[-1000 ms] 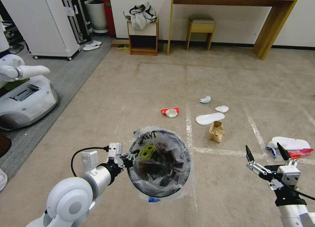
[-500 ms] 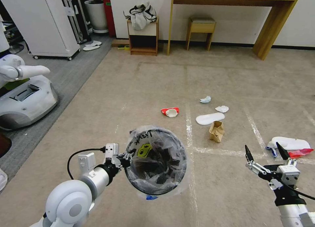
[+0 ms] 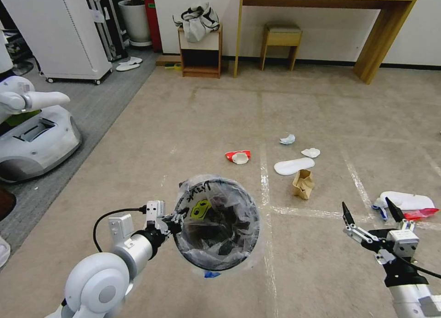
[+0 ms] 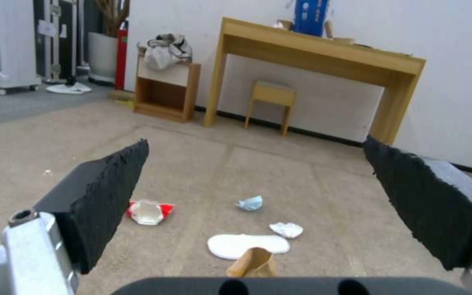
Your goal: Pick up the trash bin and place the garbage on the floor into it.
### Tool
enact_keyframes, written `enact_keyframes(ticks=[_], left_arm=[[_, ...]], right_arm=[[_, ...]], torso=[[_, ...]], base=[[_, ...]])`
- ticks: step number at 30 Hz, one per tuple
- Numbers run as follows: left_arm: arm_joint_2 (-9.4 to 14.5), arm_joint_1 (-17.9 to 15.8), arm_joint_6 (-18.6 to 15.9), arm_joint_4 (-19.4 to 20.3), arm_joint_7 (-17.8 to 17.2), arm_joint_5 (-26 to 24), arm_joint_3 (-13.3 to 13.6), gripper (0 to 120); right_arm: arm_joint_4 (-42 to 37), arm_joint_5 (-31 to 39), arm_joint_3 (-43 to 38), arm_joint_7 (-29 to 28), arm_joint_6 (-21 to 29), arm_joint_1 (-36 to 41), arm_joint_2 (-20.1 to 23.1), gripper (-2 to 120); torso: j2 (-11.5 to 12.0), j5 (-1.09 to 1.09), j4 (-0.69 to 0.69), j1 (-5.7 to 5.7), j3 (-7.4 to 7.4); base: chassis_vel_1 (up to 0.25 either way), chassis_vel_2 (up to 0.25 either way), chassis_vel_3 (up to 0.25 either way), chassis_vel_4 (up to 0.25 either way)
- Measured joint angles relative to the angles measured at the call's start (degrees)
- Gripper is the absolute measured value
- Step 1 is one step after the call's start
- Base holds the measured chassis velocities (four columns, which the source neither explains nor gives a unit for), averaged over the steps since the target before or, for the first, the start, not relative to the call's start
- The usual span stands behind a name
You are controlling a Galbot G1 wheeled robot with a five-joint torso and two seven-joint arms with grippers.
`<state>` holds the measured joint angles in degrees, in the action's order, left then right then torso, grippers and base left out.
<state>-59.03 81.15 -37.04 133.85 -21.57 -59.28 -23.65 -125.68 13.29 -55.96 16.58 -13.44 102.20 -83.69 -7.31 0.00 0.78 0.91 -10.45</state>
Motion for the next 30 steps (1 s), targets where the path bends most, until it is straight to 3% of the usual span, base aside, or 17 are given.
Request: enact_keyframes(ticks=[30], left_arm=[[-1.2, 2.5, 0.4, 0.3, 1.4, 2.8, -1.0, 1]], right_arm=[[-0.4, 0.0, 0.4, 1.4, 0.2, 0.3, 0.6, 100]], torso=[[0.0, 0.00, 0.00, 0.00, 0.00]], base=[[0.000, 0.000, 0.000, 0.000]])
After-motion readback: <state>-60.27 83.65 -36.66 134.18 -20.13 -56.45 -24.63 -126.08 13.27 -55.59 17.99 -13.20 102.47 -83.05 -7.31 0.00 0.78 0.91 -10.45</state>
